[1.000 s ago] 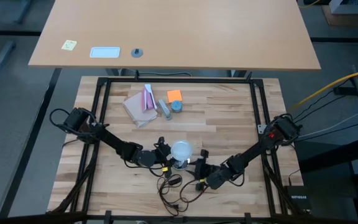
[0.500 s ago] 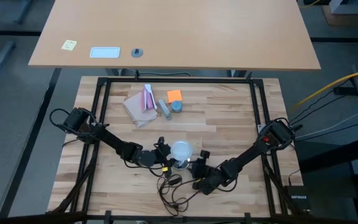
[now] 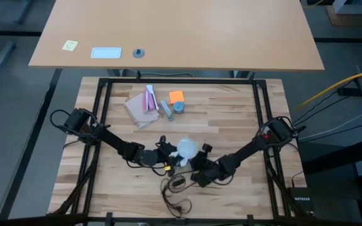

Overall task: Screw lightbulb
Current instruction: Insert the white lightbulb into the silver lamp

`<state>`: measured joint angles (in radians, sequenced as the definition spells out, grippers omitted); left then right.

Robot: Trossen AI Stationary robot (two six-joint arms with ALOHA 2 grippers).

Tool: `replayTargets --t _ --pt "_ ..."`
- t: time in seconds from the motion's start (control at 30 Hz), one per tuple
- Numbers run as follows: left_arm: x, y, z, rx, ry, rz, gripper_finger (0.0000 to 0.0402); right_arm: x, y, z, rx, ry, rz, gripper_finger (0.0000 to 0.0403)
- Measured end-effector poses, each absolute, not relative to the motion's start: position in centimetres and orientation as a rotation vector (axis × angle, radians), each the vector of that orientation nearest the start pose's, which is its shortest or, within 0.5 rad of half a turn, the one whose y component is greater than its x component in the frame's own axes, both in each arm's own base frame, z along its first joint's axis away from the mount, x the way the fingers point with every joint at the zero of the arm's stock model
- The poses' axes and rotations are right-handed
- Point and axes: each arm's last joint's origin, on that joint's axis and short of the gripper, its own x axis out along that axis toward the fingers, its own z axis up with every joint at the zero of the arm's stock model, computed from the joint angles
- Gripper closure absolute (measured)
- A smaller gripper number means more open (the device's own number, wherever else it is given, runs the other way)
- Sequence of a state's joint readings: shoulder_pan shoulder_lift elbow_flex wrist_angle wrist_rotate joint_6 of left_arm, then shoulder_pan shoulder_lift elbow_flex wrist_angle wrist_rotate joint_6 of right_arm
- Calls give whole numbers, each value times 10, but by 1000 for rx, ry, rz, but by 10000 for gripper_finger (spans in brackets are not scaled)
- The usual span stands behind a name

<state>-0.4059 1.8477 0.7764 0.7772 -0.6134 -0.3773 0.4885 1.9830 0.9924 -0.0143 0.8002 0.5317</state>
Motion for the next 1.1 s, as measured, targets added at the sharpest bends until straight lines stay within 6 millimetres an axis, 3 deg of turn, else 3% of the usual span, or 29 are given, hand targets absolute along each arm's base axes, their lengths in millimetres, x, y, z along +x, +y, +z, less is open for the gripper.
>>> replayTargets --t 0.17,0.4,0.8,1.1 --pt "327 -124 143 -232 232 229 242 330 140 99 -117 689 -513 265" --pt "327 -124 143 -225 229 237 243 324 144 99 -144 724 -489 265" --pt "327 -123 142 -206 237 250 243 302 180 138 -109 634 -363 265" --pt "327 -122 142 -204 239 256 243 306 189 115 -89 650 -326 265"
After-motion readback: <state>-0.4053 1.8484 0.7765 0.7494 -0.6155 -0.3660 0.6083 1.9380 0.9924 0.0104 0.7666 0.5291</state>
